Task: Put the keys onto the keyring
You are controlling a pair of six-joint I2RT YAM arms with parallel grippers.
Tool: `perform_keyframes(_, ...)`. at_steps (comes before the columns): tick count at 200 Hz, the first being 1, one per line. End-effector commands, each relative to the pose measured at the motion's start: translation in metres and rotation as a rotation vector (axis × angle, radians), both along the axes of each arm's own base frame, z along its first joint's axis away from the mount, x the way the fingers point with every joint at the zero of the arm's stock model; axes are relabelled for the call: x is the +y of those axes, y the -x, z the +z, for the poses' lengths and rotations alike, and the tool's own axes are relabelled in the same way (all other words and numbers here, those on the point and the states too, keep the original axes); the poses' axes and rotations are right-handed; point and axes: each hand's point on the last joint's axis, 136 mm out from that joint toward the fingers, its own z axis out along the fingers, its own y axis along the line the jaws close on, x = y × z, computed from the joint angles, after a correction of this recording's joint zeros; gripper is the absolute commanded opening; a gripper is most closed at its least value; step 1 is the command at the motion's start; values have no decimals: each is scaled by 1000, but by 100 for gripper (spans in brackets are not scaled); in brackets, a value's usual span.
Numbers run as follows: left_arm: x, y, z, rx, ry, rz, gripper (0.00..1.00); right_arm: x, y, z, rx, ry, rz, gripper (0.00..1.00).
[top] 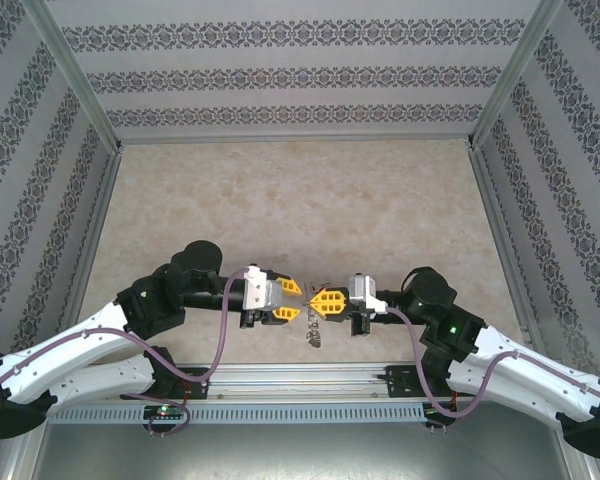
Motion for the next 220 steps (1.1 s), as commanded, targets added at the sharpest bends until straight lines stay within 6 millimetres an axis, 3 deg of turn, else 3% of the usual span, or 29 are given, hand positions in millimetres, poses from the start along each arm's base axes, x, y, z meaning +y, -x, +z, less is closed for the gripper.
perform_keyframes(1,-5,7,10,-6,55,-41,35,-1,9,19,-32,-80,44,0)
perform_keyframes(67,-10,4,5,1,48,-43,31,-2,10,21,-34,-100,50,0)
perform_keyframes(90,-10,3,4,1,45,-41,23,-2,10,21,-34,-103,48,0)
perform_keyframes(121,-9,2,-3,2,28,-31,0,-3,11,21,-32,-107,53,0)
perform_keyframes(155,-7,1,-3,-7,33,-17,0,0,7,15,-21,-80,37,0)
perform_keyframes(179,-4,-2,-3,-20,29,6,0,-3,-1,10,6,-48,-22,44)
perform_keyframes(193,-1,-4,-6,-21,16,22,0,-8,-7,5,23,-11,-76,55)
perform_keyframes(220,2,-5,-12,-11,12,40,0,-24,-26,-2,55,55,-227,59)
